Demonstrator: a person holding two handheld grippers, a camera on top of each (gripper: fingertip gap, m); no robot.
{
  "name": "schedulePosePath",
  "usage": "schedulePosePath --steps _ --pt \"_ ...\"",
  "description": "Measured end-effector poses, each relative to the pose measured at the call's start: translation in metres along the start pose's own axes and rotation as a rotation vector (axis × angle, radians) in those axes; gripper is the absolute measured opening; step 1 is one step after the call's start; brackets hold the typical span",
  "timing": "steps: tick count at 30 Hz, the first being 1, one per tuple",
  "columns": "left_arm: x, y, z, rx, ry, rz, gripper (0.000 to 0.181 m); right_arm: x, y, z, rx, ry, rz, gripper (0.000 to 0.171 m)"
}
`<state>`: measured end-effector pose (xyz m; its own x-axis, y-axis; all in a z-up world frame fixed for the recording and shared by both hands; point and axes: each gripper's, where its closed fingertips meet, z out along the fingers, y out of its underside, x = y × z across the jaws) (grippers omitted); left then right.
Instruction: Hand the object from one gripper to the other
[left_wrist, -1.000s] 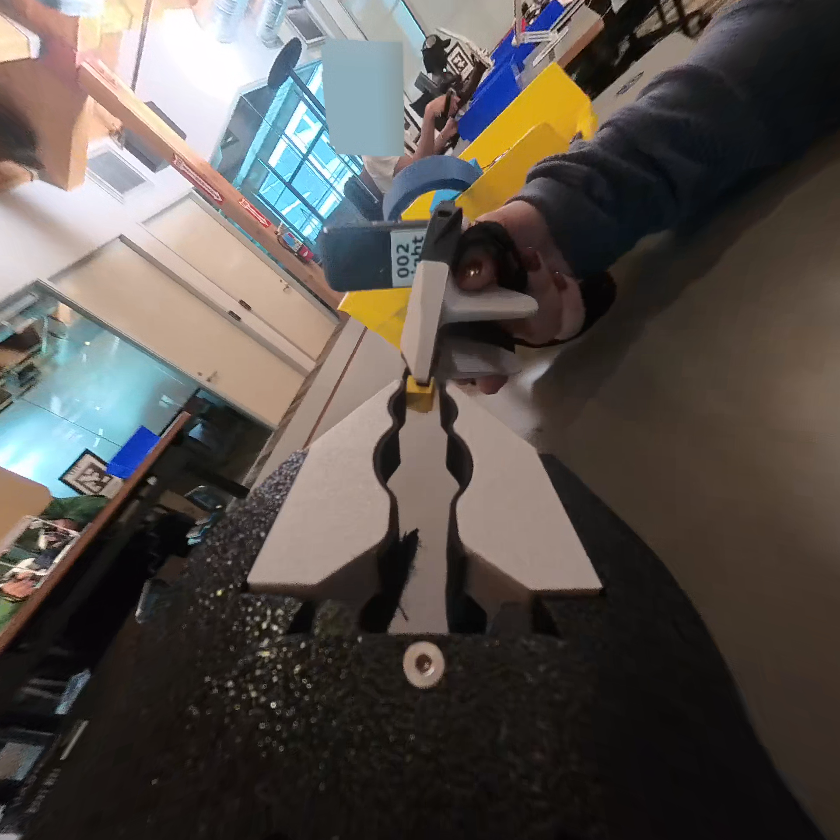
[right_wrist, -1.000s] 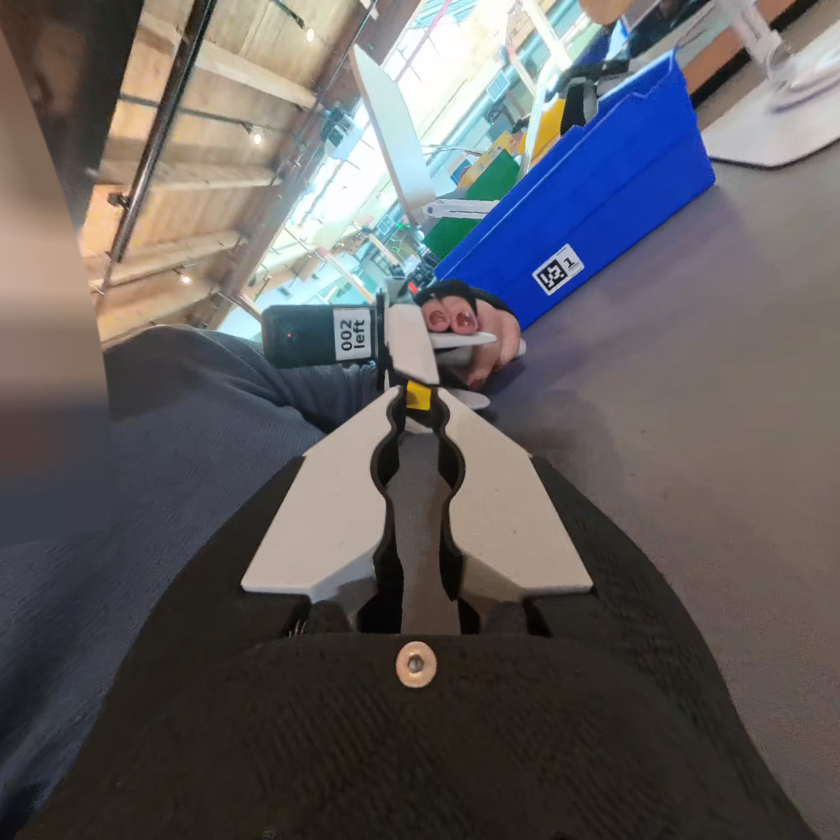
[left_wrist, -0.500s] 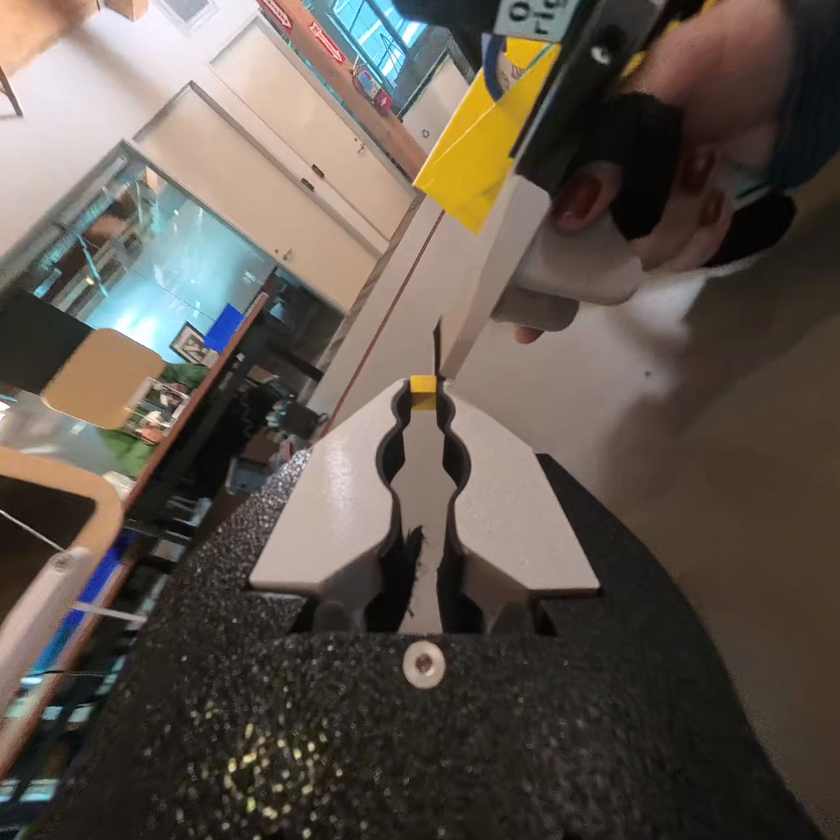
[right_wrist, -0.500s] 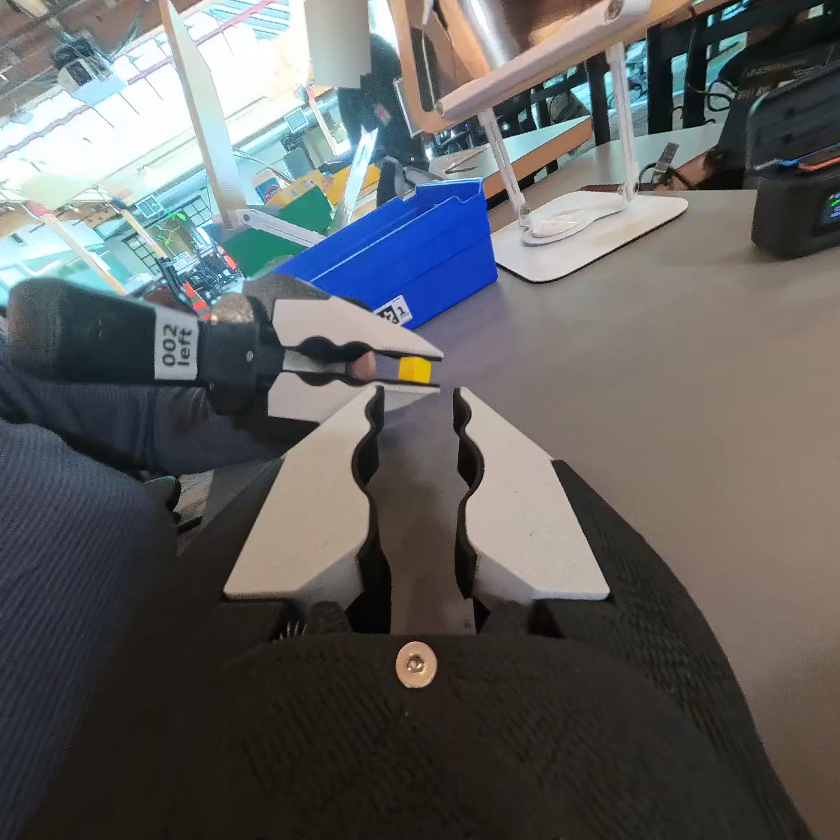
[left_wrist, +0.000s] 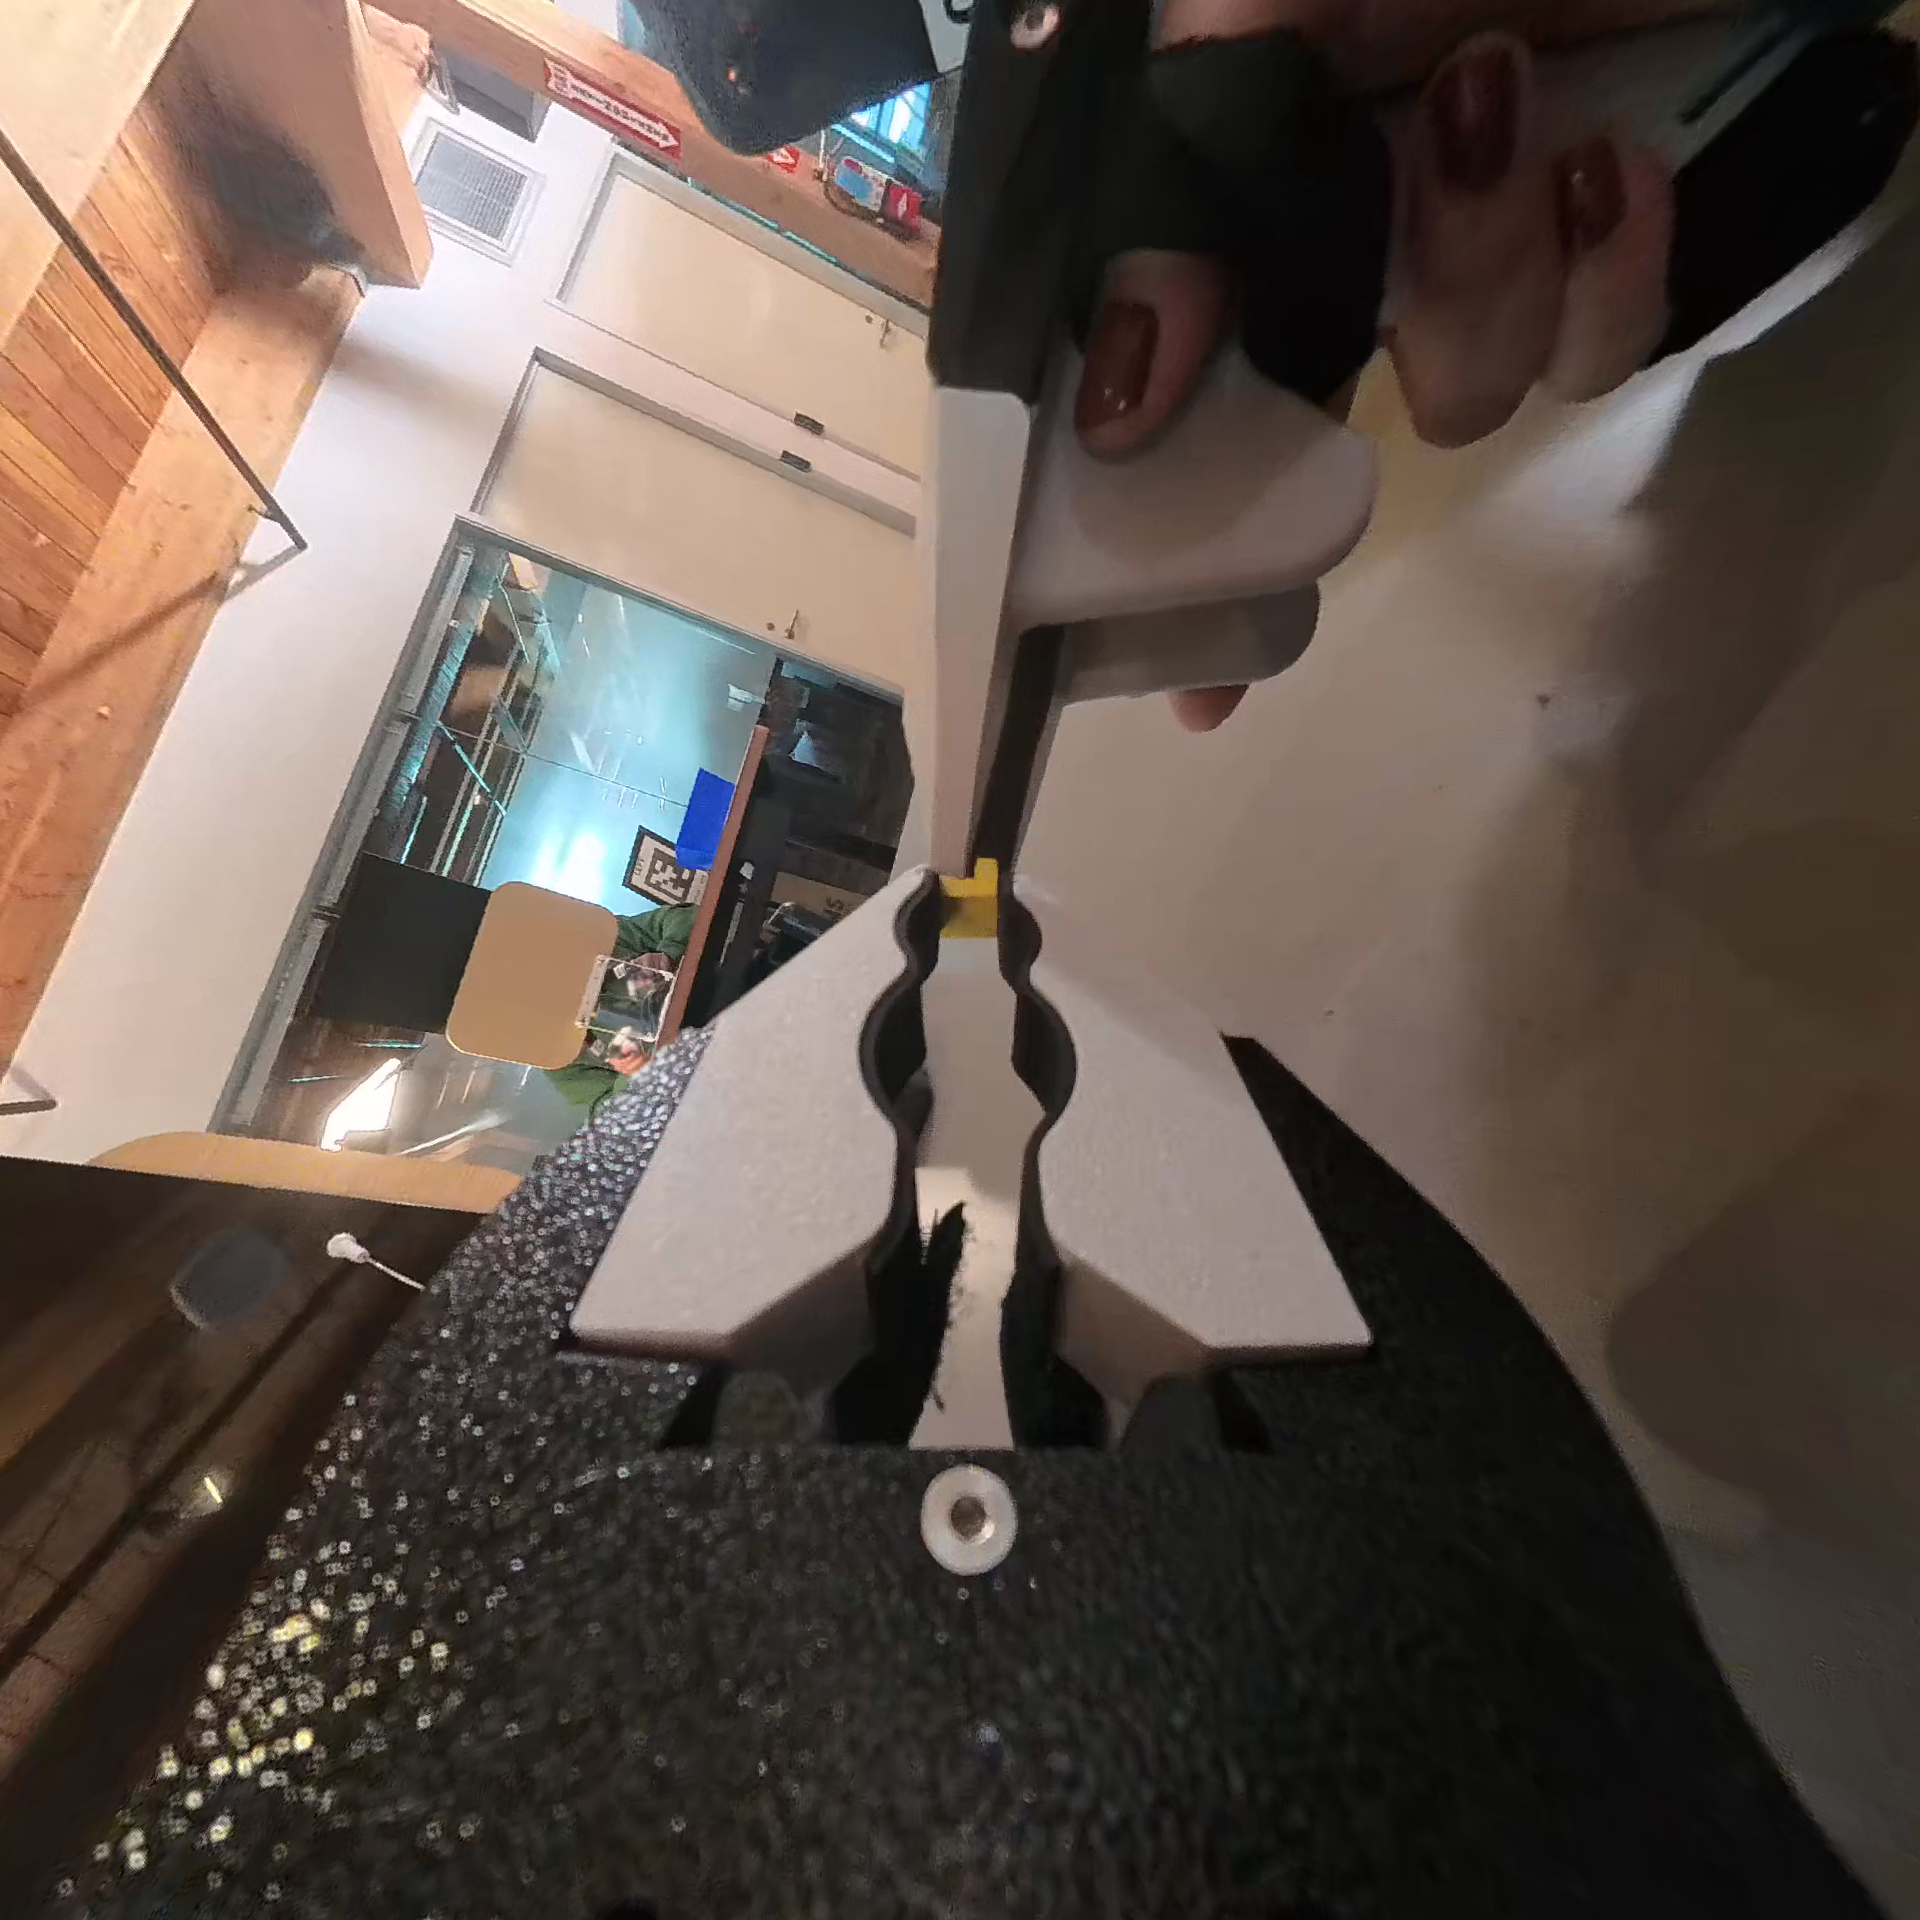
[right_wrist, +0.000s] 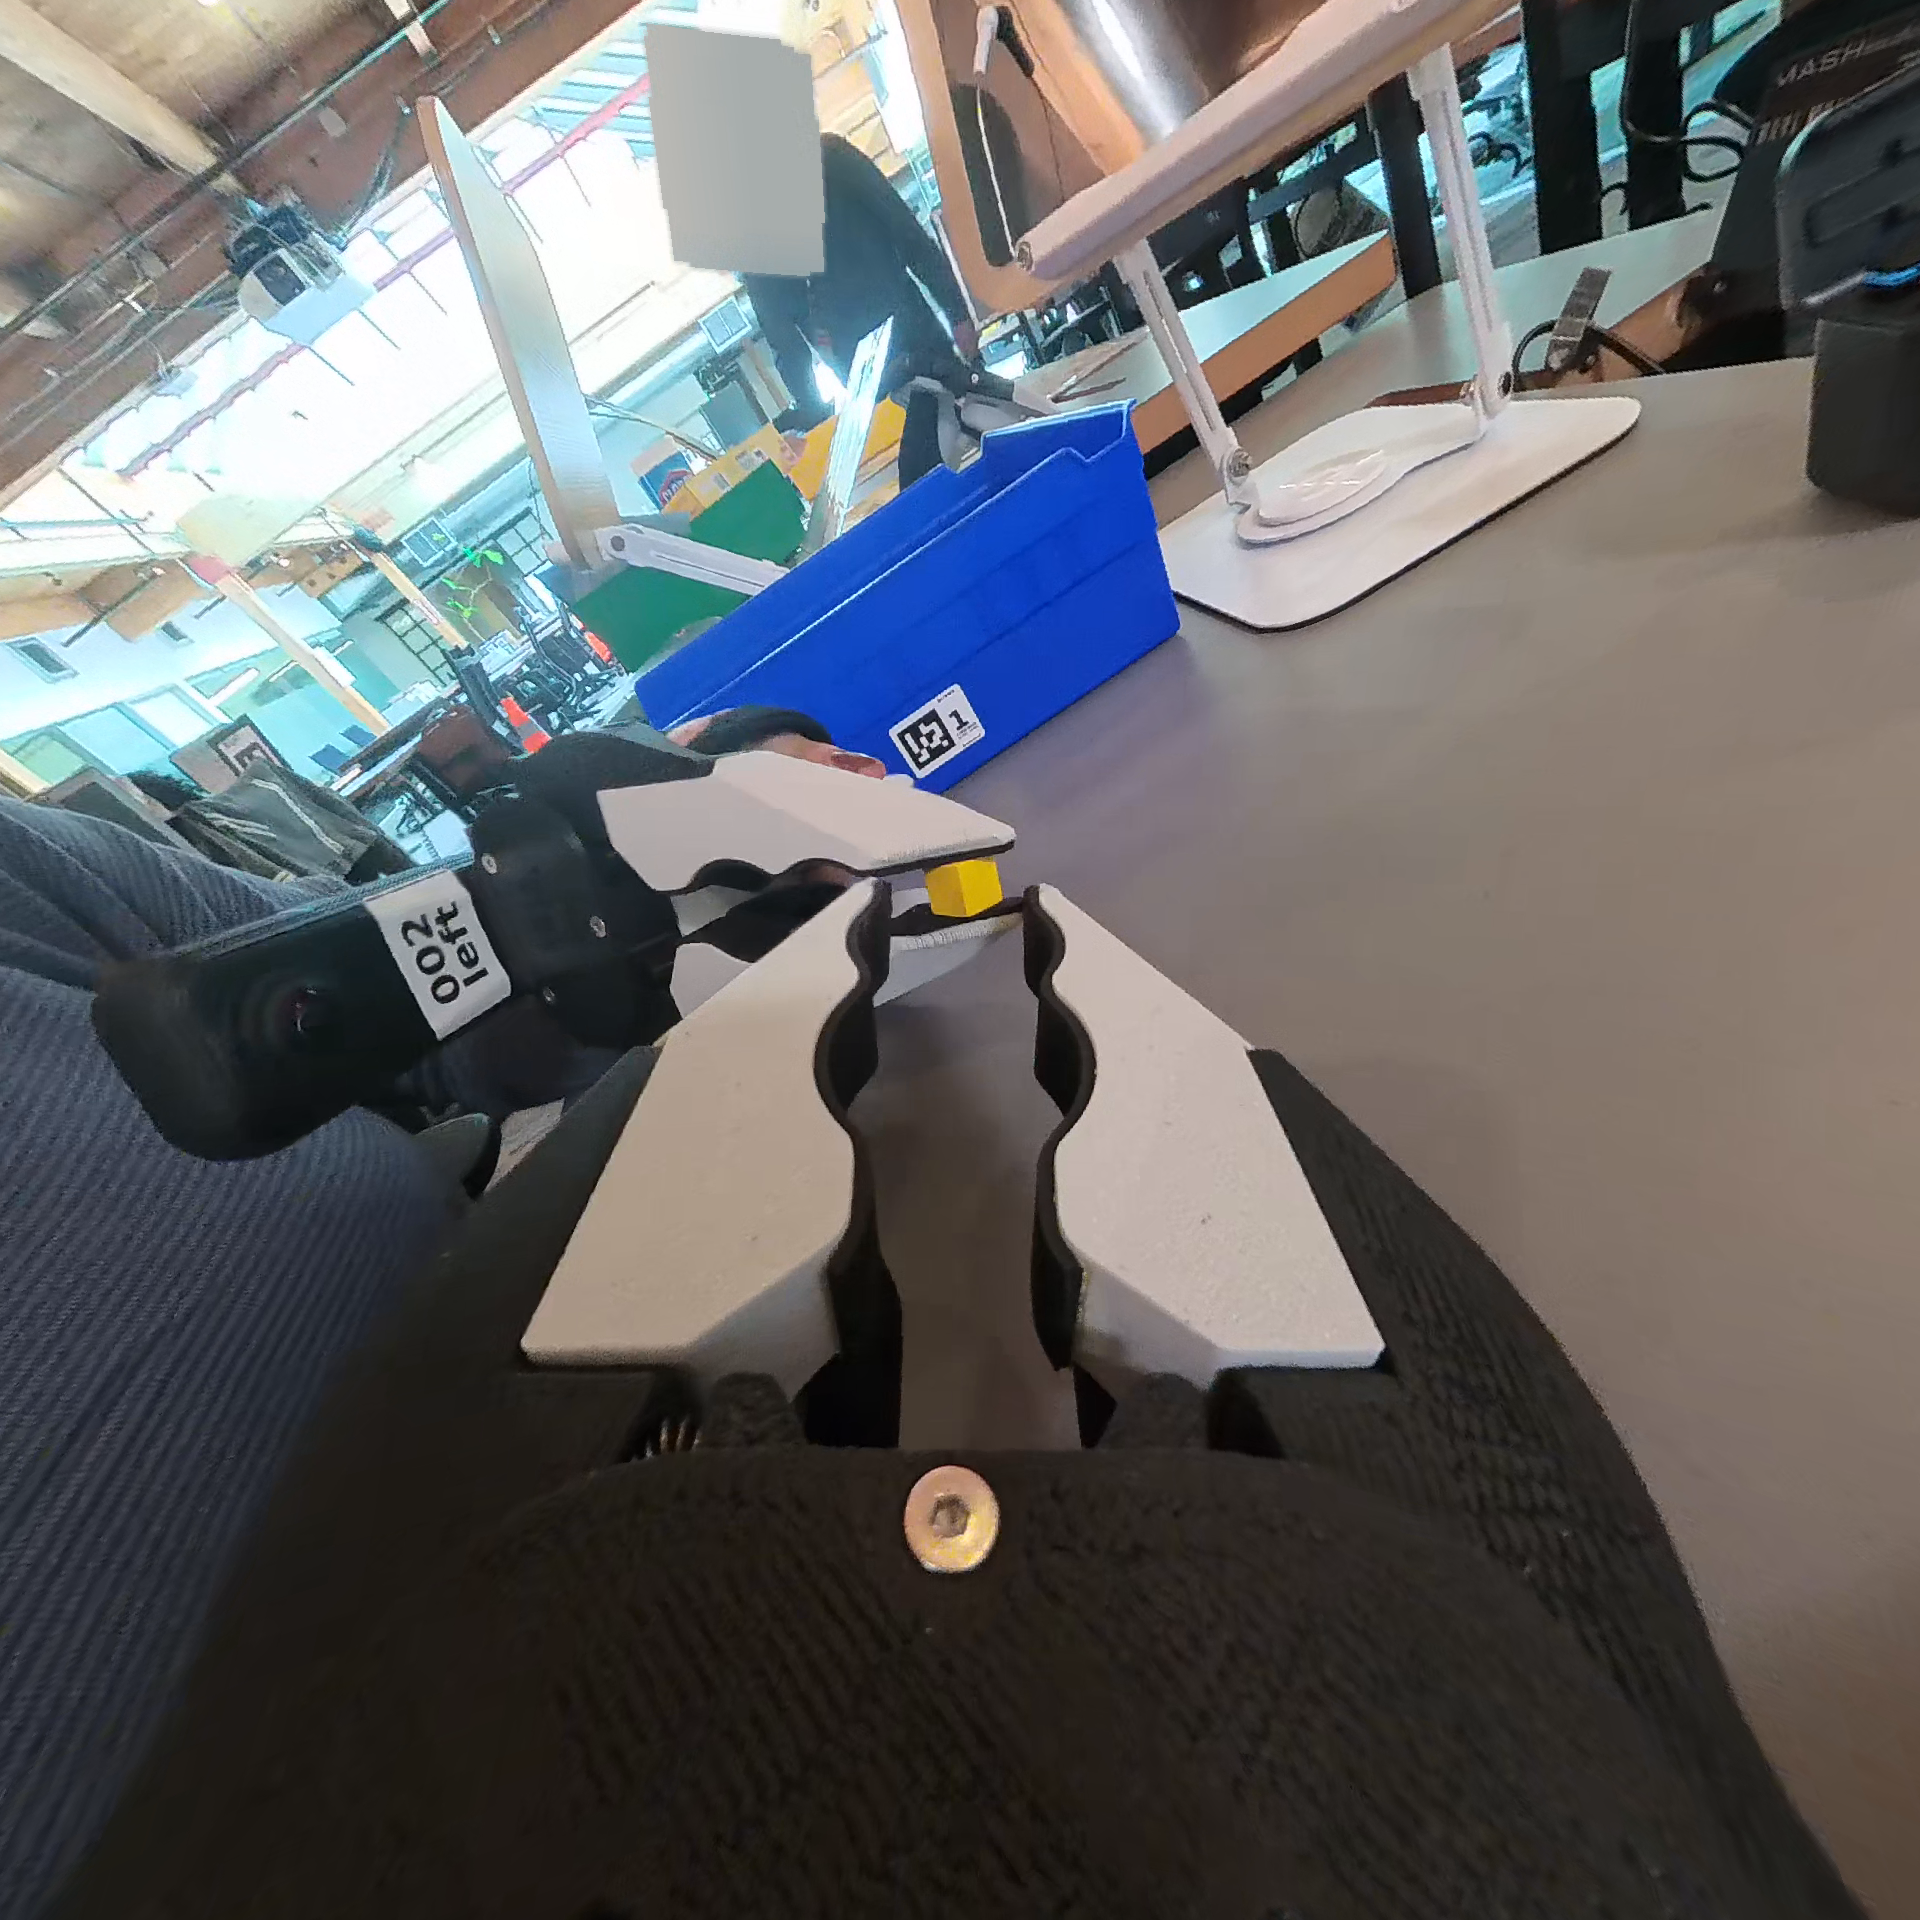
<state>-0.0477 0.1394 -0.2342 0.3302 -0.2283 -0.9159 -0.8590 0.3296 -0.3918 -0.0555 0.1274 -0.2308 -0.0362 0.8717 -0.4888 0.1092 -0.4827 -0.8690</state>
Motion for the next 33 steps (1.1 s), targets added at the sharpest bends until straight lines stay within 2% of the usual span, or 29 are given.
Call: schedulePosePath --steps 4,10,13,21,25,29,33 --pt "0.000 -0.002 -0.001 0.002 -0.006 0.015 0.008 0.001 0.000 0.000 -0.008 0.030 -0.058 0.021" --pt "0.003 -0.003 -0.001 -0.005 -0.016 0.055 0.008 0.002 0.005 0.002 -0.062 0.129 -0.260 0.017" --pt "0.000 -0.008 -0.002 0.040 -0.013 -0.056 0.008 0.001 0.001 -0.001 -0.062 0.128 -0.285 0.009" --pt "-0.005 -0.009 -0.001 0.142 0.021 -0.343 0.011 -0.003 -0.006 -0.005 -0.060 0.148 -0.376 0.008" --pt "-0.016 -0.006 -0.003 0.180 -0.025 -0.440 0.016 -0.003 -0.017 -0.013 -0.042 0.202 -0.457 0.008" --pt "-0.025 0.009 -0.001 0.188 -0.044 -0.580 0.026 -0.007 -0.070 -0.061 0.055 0.420 -0.640 0.008" --pt "-0.033 0.027 0.002 0.171 -0.055 -0.733 0.029 -0.008 -0.120 -0.155 0.149 0.780 -0.728 0.008"
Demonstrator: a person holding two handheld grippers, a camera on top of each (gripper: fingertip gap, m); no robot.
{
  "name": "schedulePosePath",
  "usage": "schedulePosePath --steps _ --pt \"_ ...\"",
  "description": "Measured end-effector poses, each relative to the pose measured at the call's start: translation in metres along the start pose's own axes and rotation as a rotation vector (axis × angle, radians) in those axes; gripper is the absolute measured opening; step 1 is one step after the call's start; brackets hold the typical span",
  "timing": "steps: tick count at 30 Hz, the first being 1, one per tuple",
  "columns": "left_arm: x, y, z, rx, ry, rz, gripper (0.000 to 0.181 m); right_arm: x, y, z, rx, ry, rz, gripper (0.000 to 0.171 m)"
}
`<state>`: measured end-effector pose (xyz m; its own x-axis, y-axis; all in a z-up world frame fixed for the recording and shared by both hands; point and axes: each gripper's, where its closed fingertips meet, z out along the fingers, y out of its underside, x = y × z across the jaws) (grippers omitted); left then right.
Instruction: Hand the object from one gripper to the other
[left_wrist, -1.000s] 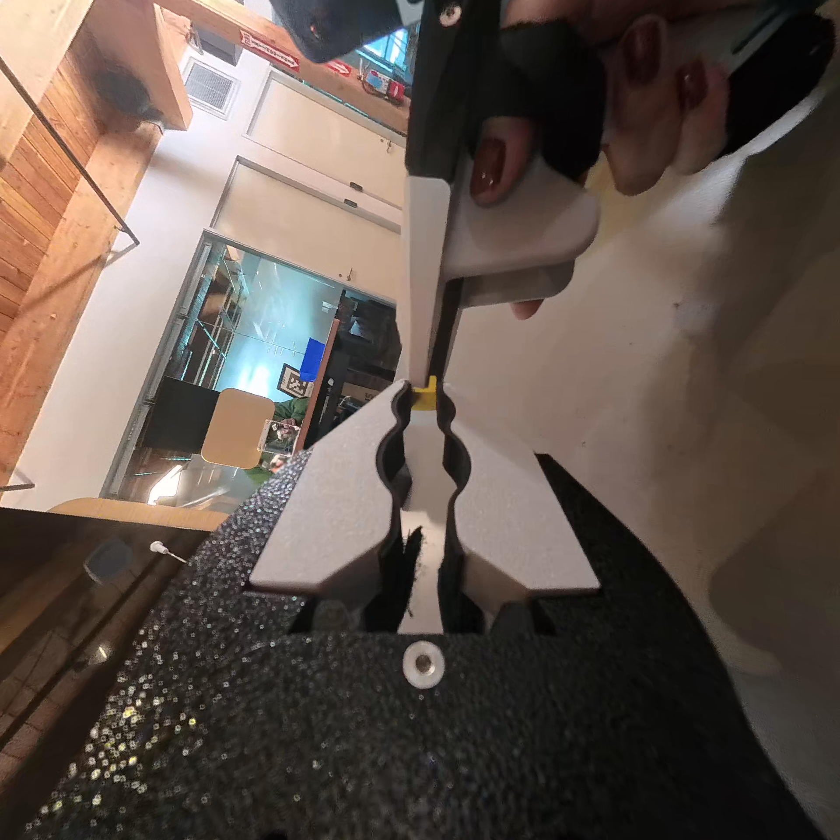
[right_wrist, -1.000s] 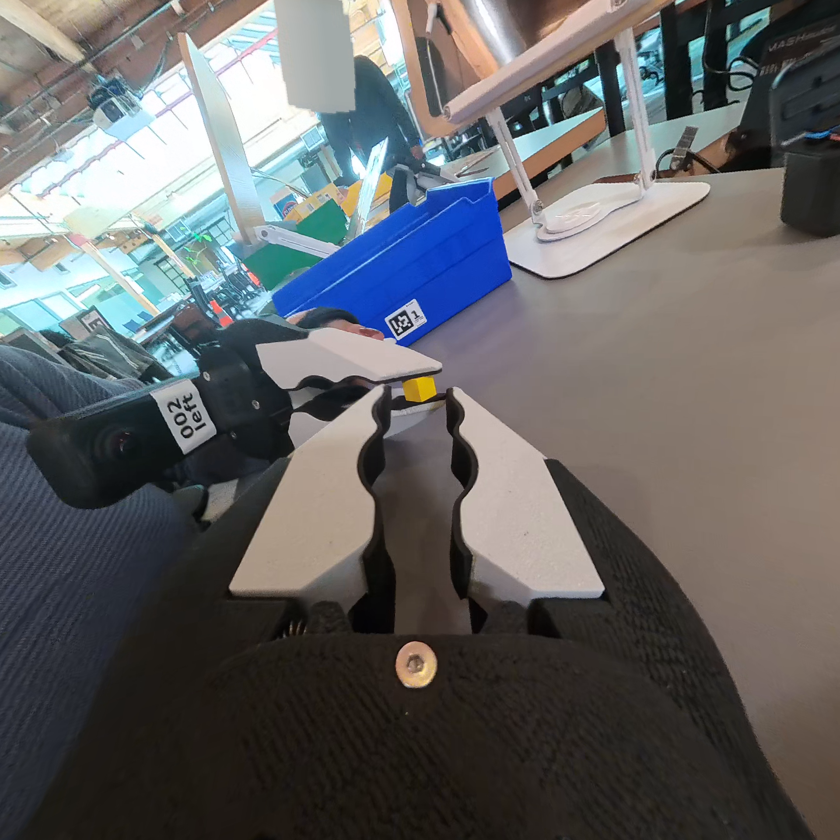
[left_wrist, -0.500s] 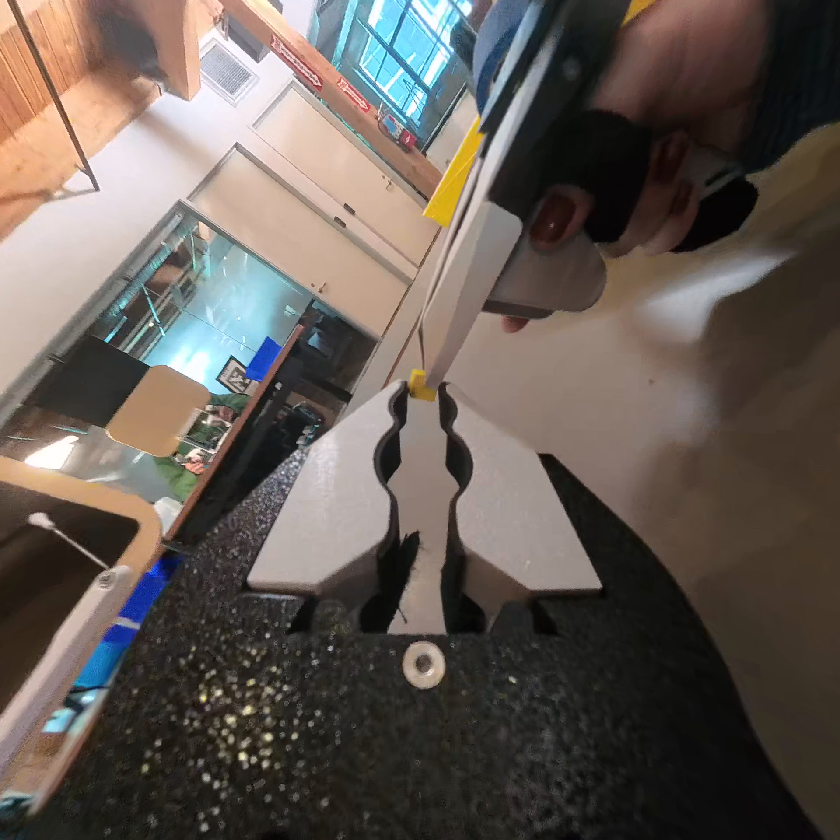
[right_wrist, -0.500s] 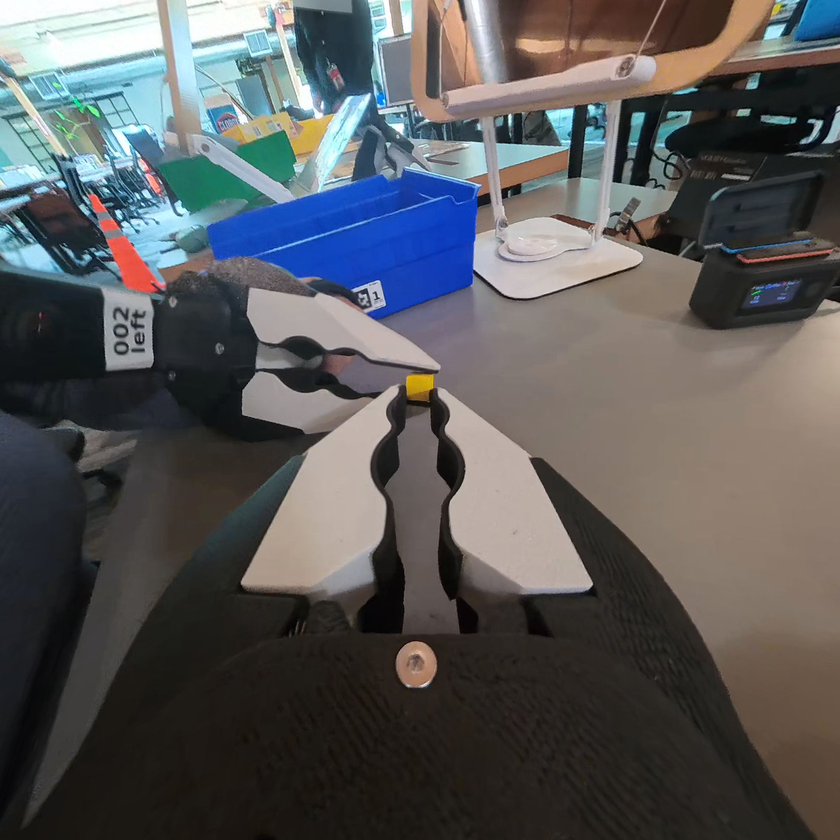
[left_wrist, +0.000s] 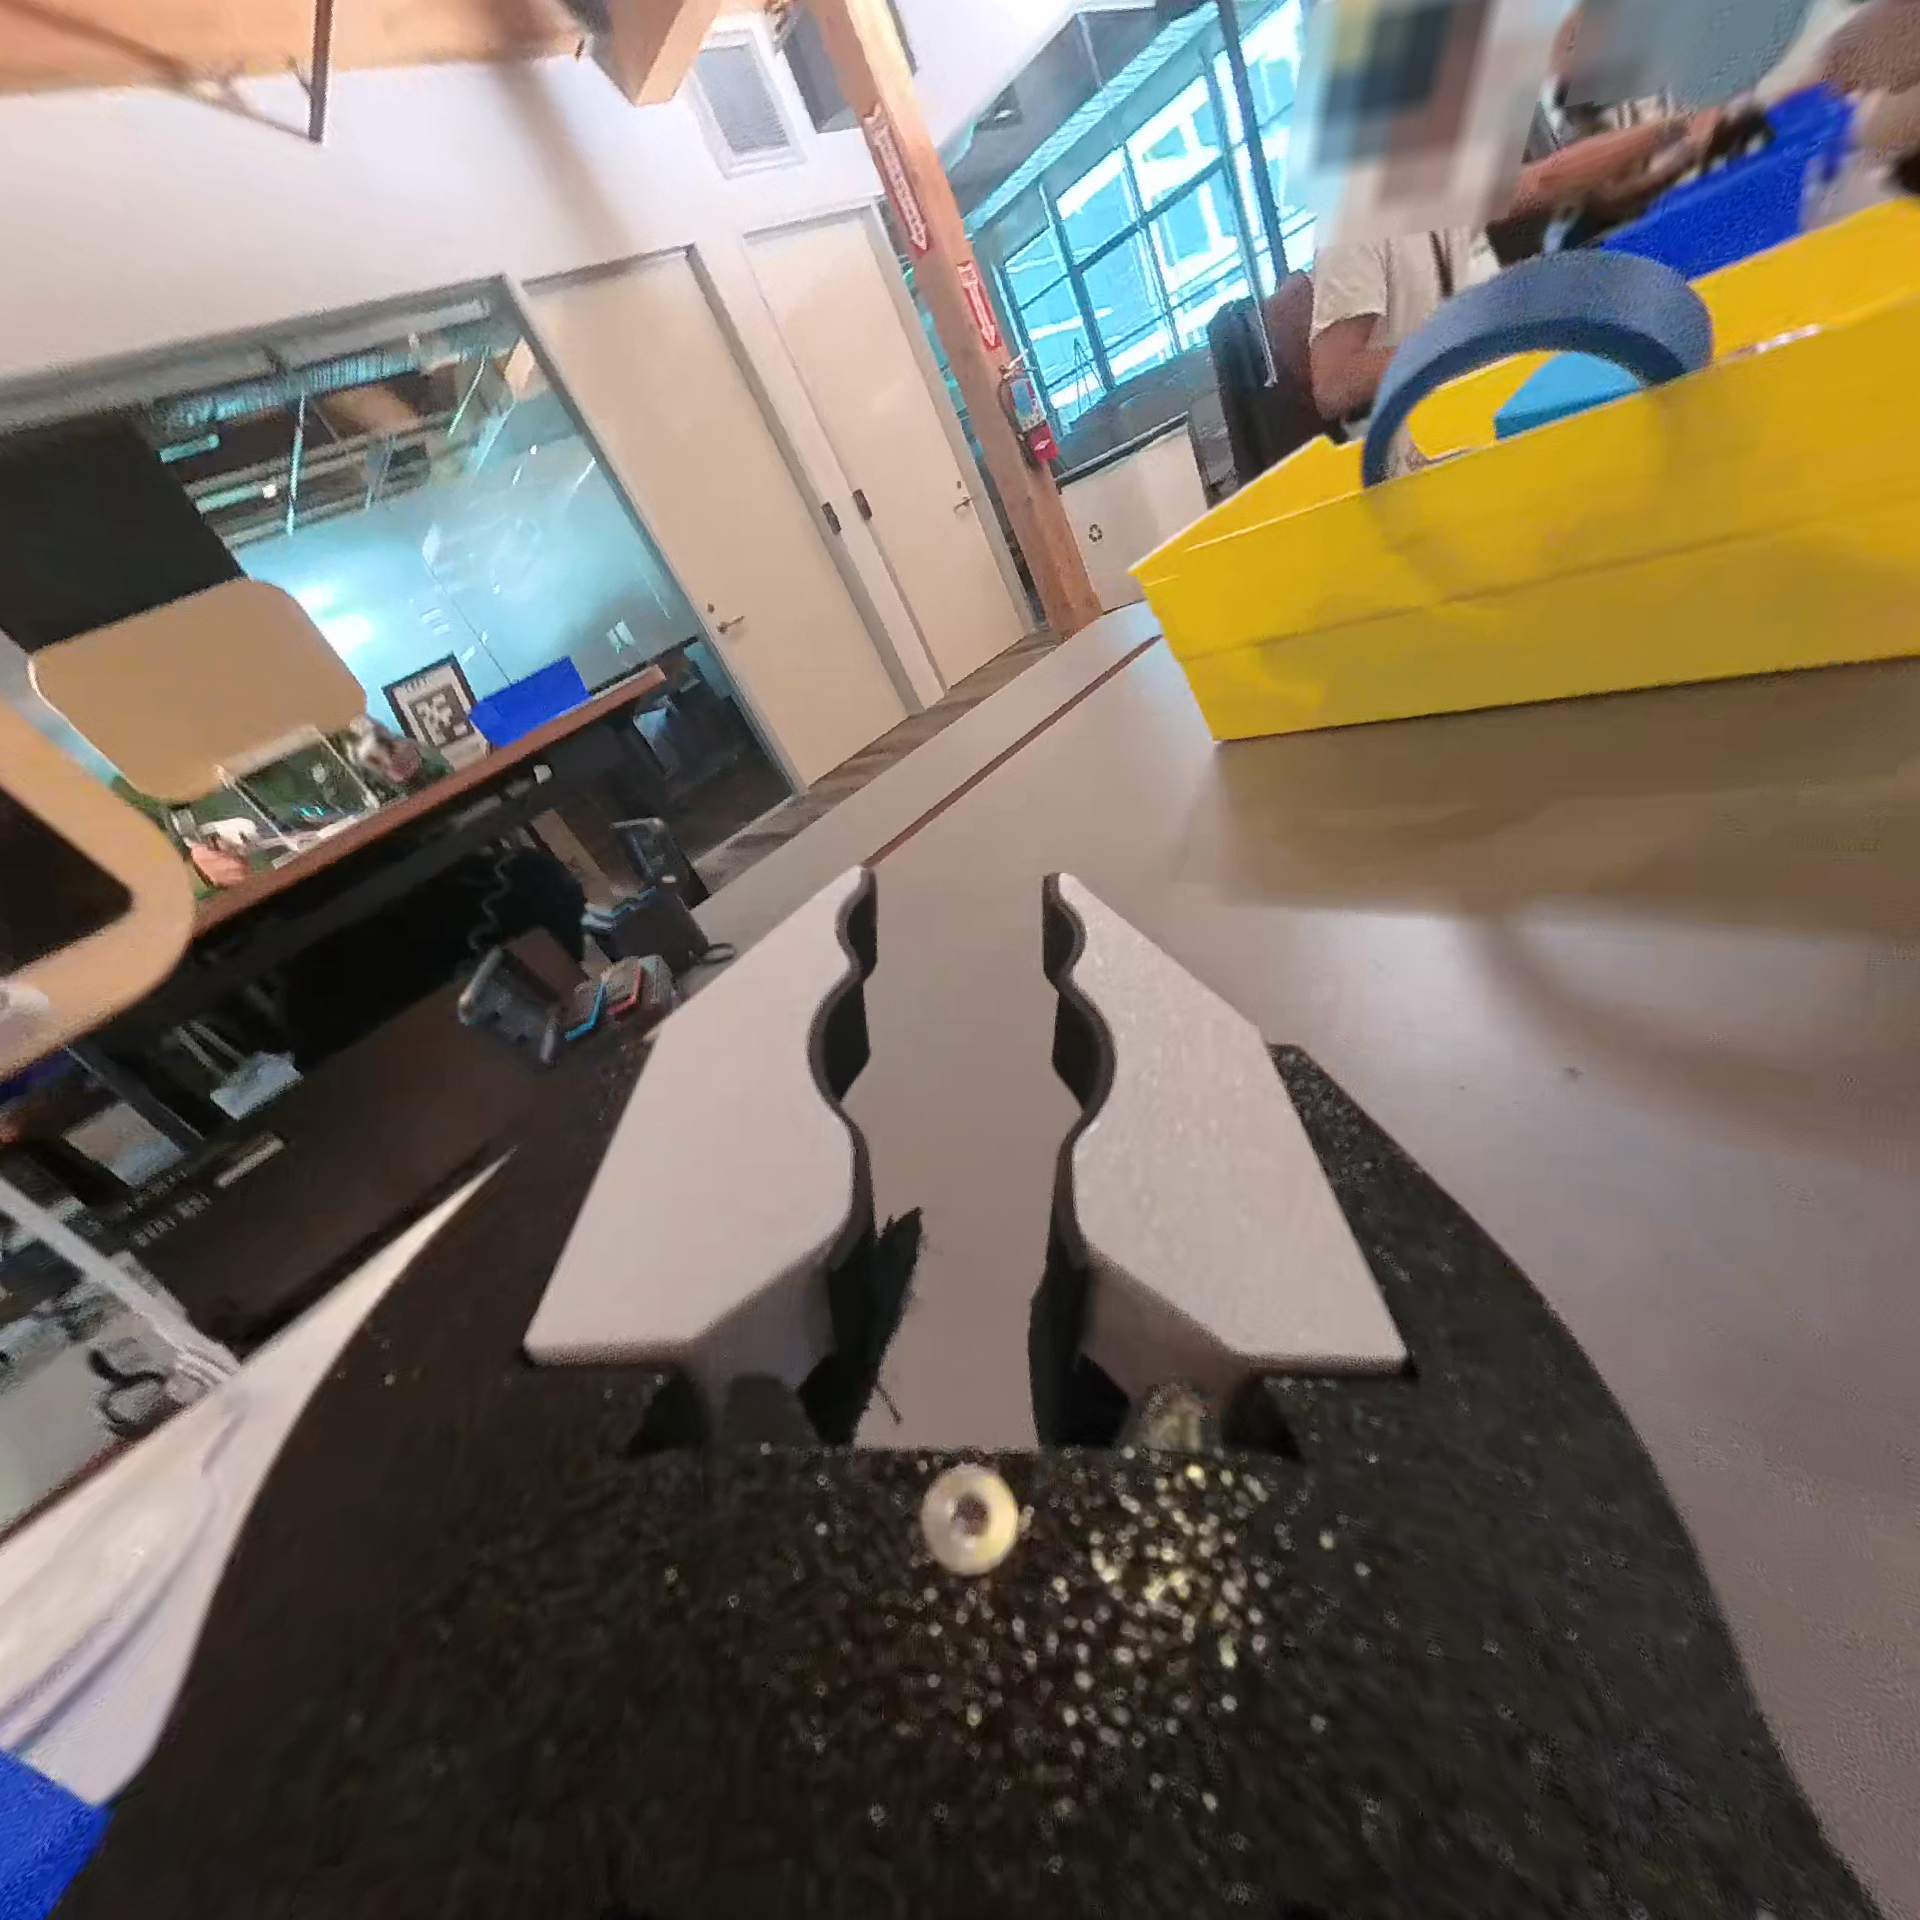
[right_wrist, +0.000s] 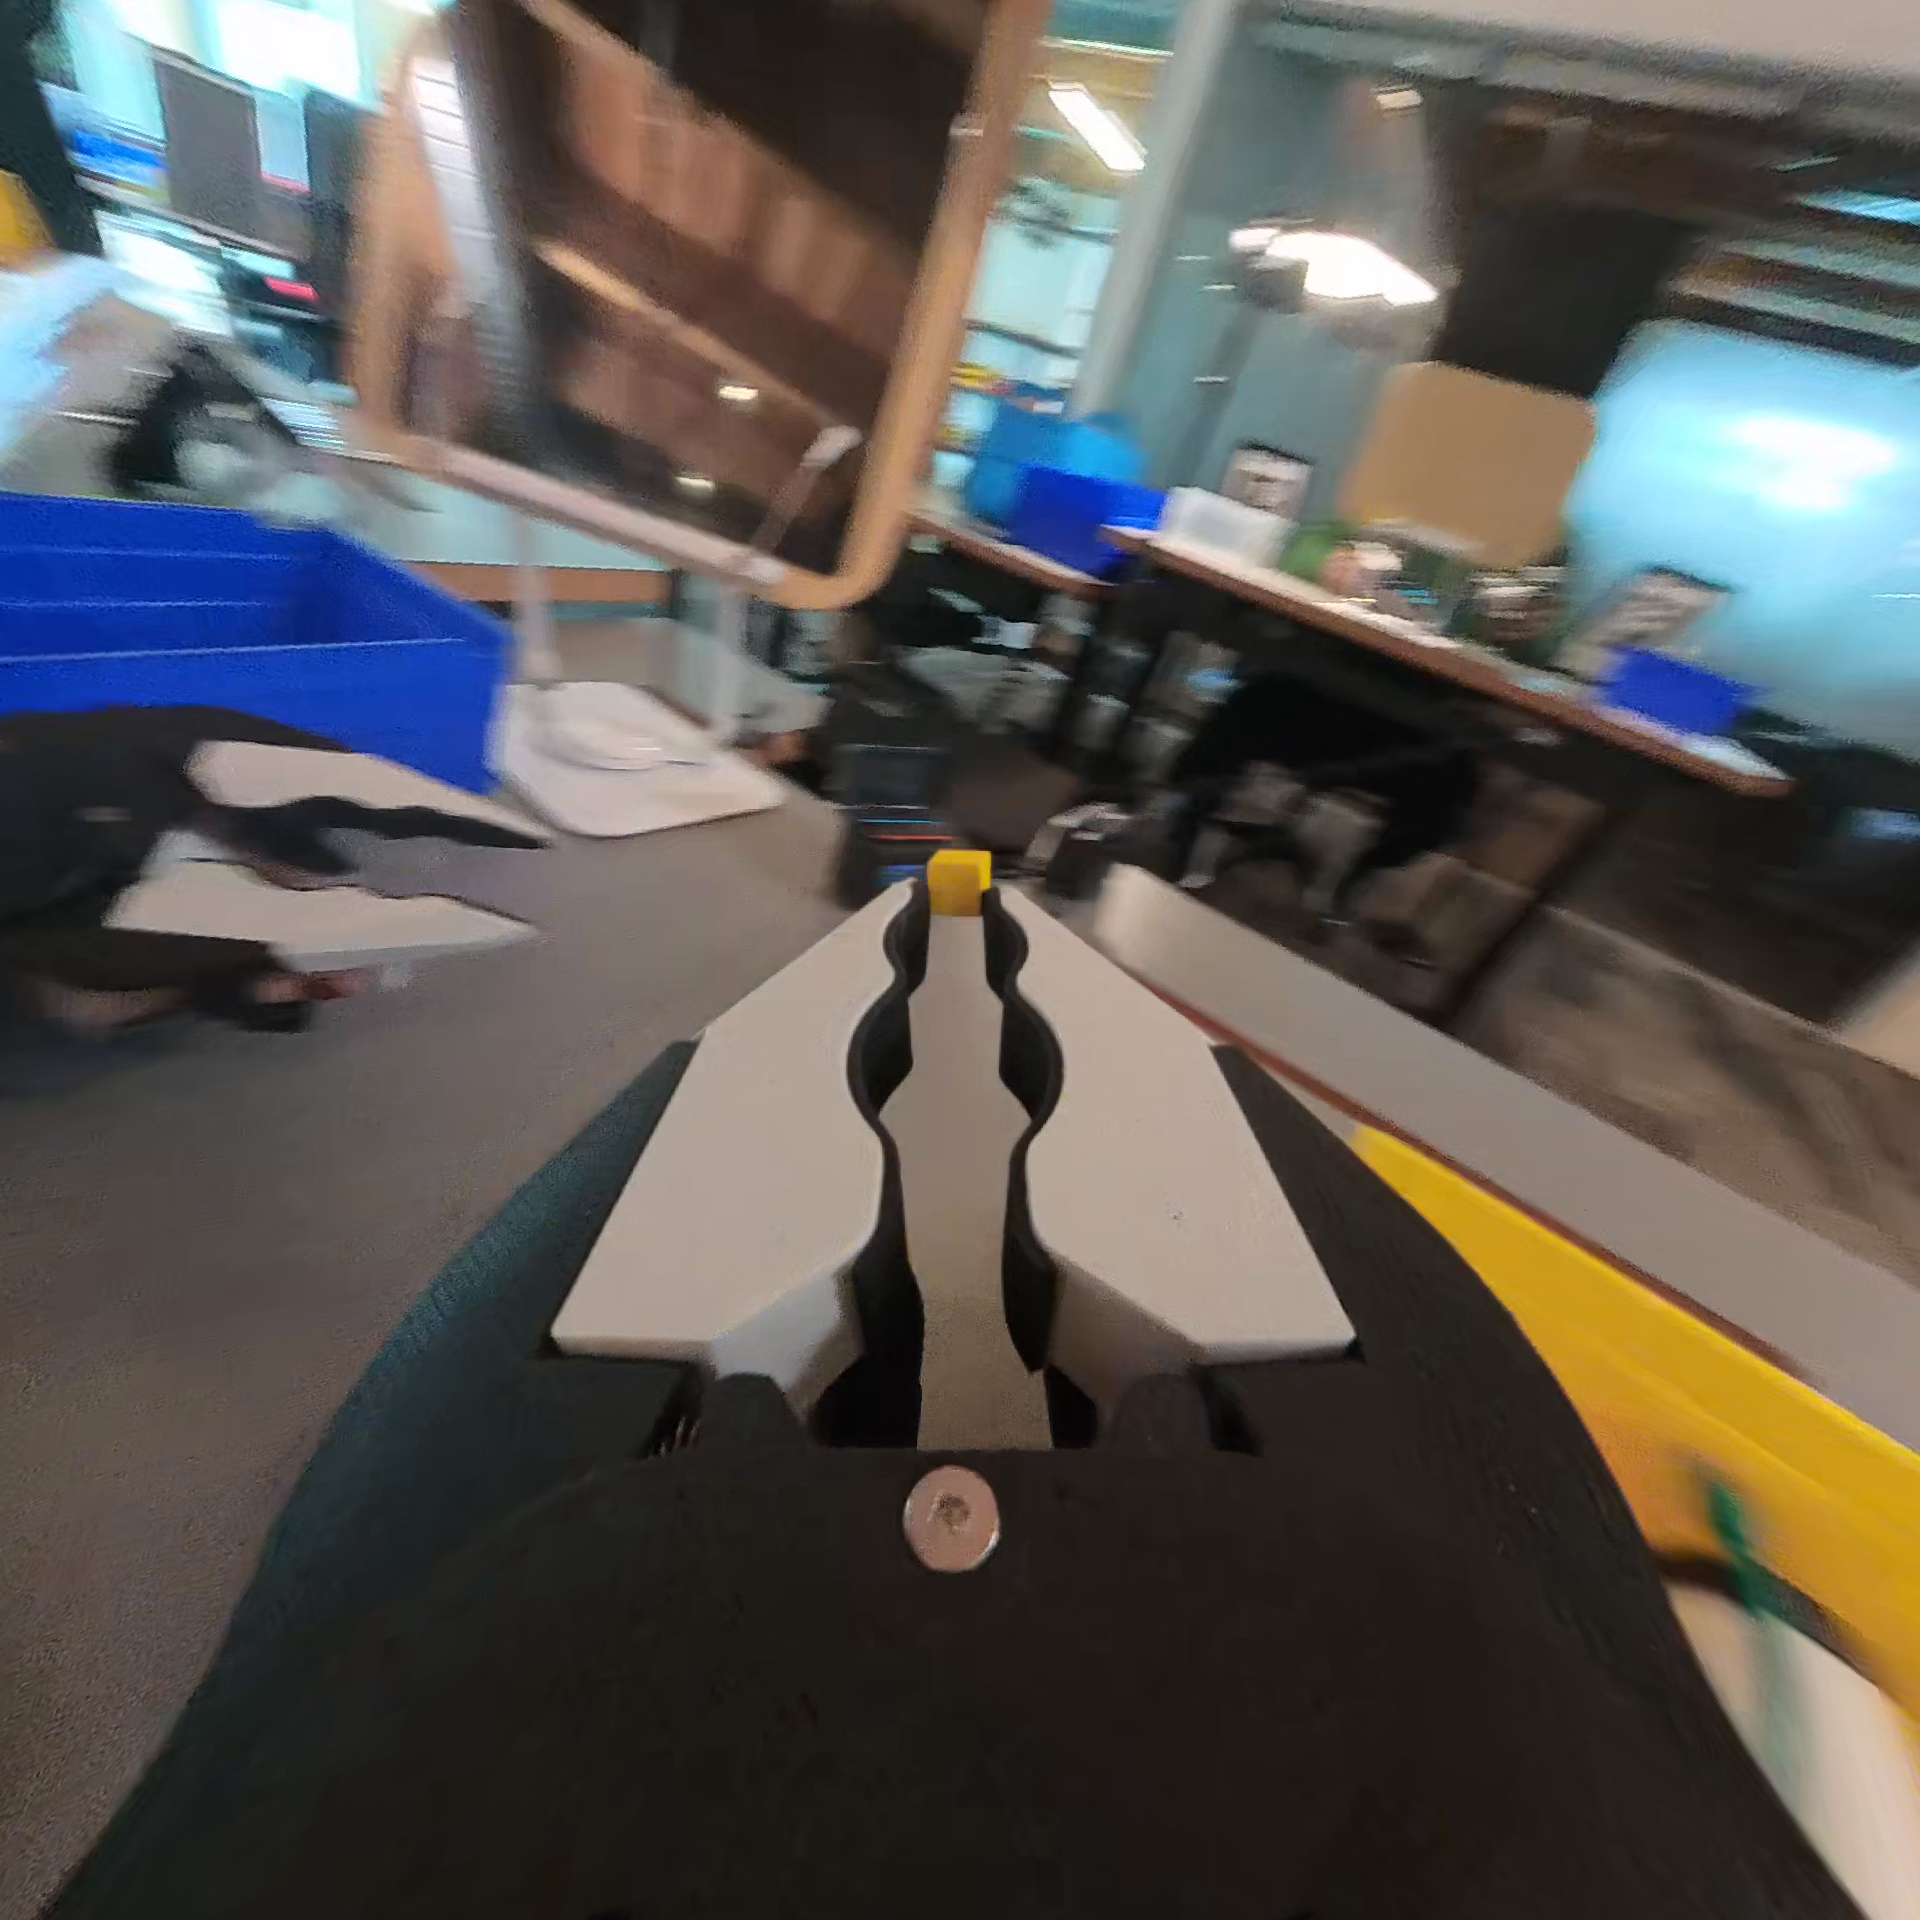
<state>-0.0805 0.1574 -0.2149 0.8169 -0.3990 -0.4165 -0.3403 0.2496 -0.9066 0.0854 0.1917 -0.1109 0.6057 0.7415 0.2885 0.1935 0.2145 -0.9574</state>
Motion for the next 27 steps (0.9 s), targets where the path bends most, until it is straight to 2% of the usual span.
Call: schedulePosePath --steps 5,9,12,16,22,25,27 --pt "-0.009 0.005 0.001 -0.006 -0.006 -0.112 0.029 0.081 0.019 -0.067 -0.246 0.365 -0.081 0.009" --pt "-0.009 0.007 0.002 -0.015 0.004 -0.134 0.028 0.111 0.047 -0.102 -0.388 0.502 -0.050 0.009" --pt "-0.007 0.007 0.002 -0.017 0.010 -0.123 0.027 0.127 0.055 -0.116 -0.412 0.580 -0.026 0.010" --pt "-0.003 0.008 0.003 -0.023 0.023 -0.107 0.025 0.136 0.066 -0.126 -0.451 0.623 -0.008 0.019" --pt "-0.001 0.009 0.003 -0.029 0.039 -0.108 0.023 0.140 0.065 -0.130 -0.467 0.671 -0.036 0.022" --pt "0.000 0.009 0.004 -0.033 0.043 -0.109 0.022 0.128 0.048 -0.115 -0.383 0.629 -0.067 0.024" --pt "-0.001 0.010 0.004 -0.033 0.040 -0.107 0.022 0.107 0.027 -0.090 -0.256 0.569 -0.127 0.025"
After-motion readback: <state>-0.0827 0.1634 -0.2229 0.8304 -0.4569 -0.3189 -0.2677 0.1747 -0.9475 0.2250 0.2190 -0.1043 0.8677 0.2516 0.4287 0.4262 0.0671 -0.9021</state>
